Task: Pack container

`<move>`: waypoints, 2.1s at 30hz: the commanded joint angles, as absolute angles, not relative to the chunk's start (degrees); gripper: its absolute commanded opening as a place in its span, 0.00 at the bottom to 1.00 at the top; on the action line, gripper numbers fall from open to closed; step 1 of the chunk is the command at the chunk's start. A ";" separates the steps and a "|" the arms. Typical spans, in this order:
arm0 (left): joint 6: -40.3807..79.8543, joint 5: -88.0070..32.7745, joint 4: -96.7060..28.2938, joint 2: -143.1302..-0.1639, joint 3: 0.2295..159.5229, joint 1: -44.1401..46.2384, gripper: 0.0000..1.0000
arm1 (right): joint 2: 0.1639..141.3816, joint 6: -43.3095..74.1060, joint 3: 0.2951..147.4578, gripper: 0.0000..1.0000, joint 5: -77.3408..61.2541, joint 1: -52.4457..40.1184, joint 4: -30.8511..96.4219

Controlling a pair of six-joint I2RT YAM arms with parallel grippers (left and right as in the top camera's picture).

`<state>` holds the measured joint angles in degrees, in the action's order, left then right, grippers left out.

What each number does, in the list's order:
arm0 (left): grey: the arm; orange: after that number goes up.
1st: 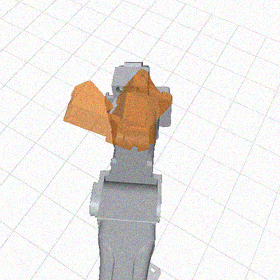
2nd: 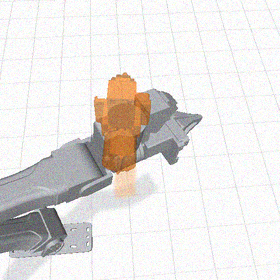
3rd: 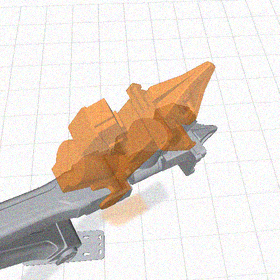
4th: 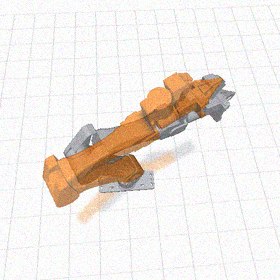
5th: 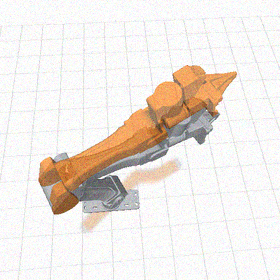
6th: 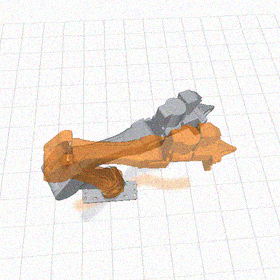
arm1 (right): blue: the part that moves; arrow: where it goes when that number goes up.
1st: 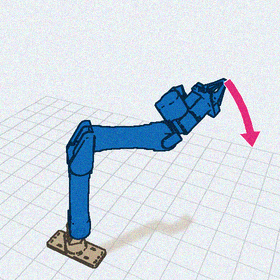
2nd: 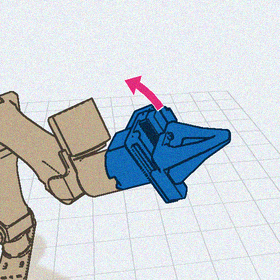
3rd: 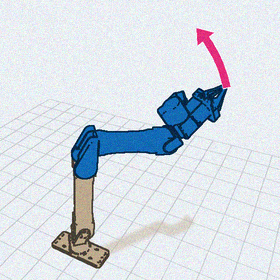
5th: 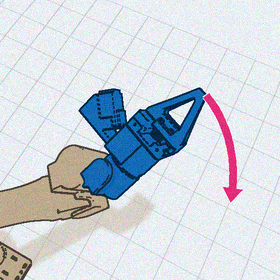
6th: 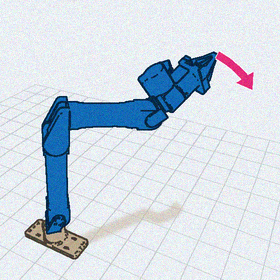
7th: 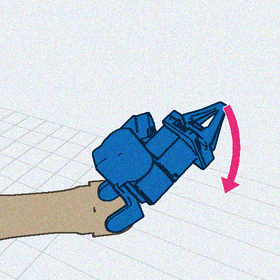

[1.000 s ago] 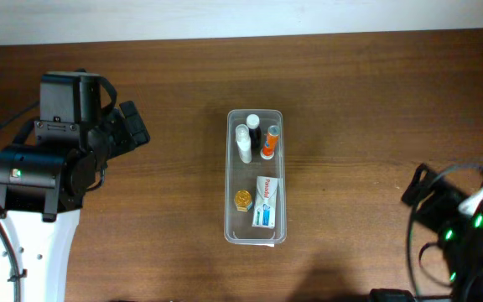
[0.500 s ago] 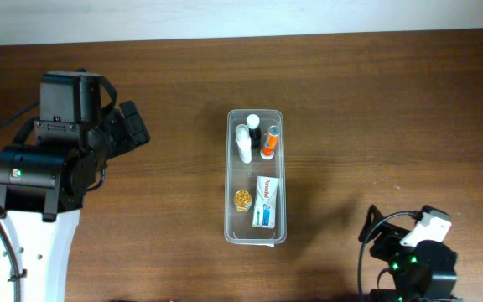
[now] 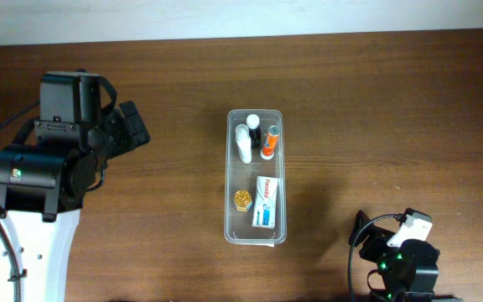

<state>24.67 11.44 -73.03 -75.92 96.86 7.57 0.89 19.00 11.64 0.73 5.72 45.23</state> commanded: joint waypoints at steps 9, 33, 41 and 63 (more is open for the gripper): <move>24.77 12.27 -72.93 -76.07 97.32 7.33 0.99 | 0.19 18.41 10.15 0.98 0.62 6.02 45.56; 24.75 12.29 -73.12 -76.05 97.32 7.35 0.99 | 0.21 18.41 10.15 0.98 0.62 6.02 45.56; 21.91 19.53 -71.79 -69.10 91.77 7.33 0.99 | 0.21 18.41 10.15 0.98 0.62 6.02 45.56; -3.55 6.85 -28.47 -22.17 27.77 7.33 0.99 | 0.21 18.41 10.15 0.98 0.62 6.02 45.56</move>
